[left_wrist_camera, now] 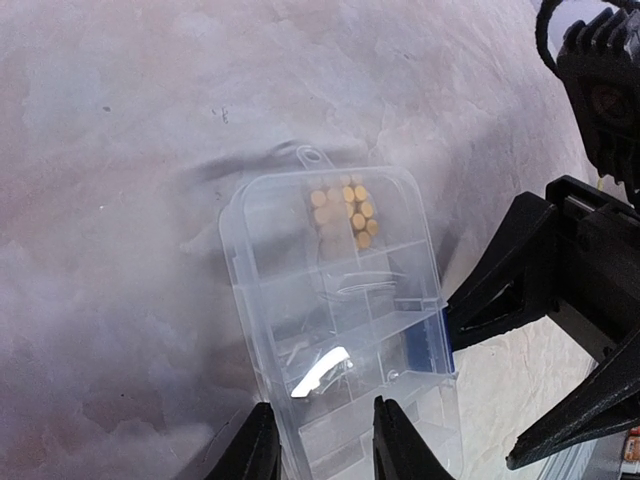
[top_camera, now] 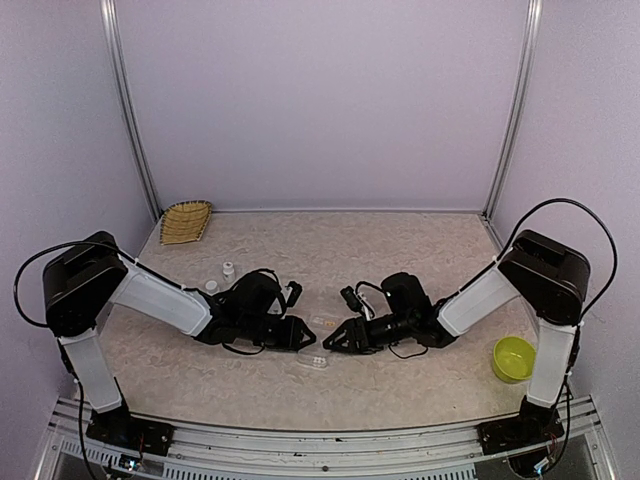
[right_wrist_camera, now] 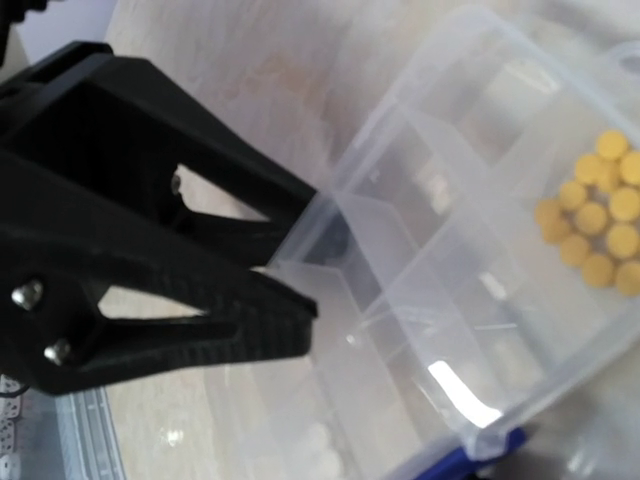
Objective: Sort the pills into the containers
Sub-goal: Adjust the lid of the pill container, then adjust the pill container at the center of the board.
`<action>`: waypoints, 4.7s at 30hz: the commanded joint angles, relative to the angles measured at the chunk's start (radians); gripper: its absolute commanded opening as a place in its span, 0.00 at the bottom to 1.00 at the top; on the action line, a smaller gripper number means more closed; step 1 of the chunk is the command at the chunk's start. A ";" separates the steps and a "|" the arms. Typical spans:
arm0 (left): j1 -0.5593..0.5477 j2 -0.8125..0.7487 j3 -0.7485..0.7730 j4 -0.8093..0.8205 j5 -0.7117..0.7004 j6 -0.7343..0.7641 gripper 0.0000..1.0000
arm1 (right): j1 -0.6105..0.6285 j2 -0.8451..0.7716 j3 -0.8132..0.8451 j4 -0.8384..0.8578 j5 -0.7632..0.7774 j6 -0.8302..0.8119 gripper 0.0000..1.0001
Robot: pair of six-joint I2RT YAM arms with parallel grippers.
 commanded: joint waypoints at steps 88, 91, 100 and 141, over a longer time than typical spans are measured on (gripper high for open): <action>-0.334 0.081 0.364 -0.621 -0.693 0.192 0.99 | -0.121 -0.440 -0.198 -0.349 0.311 -0.299 1.00; -0.334 0.078 0.357 -0.627 -0.702 0.192 0.99 | -0.120 -0.434 -0.200 -0.340 0.311 -0.298 1.00; -0.335 0.079 0.341 -0.628 -0.708 0.189 0.99 | -0.120 -0.432 -0.184 -0.349 0.307 -0.296 1.00; -0.274 -0.041 0.226 -0.670 -0.767 0.192 0.99 | -0.120 -0.418 -0.175 -0.352 0.295 -0.294 1.00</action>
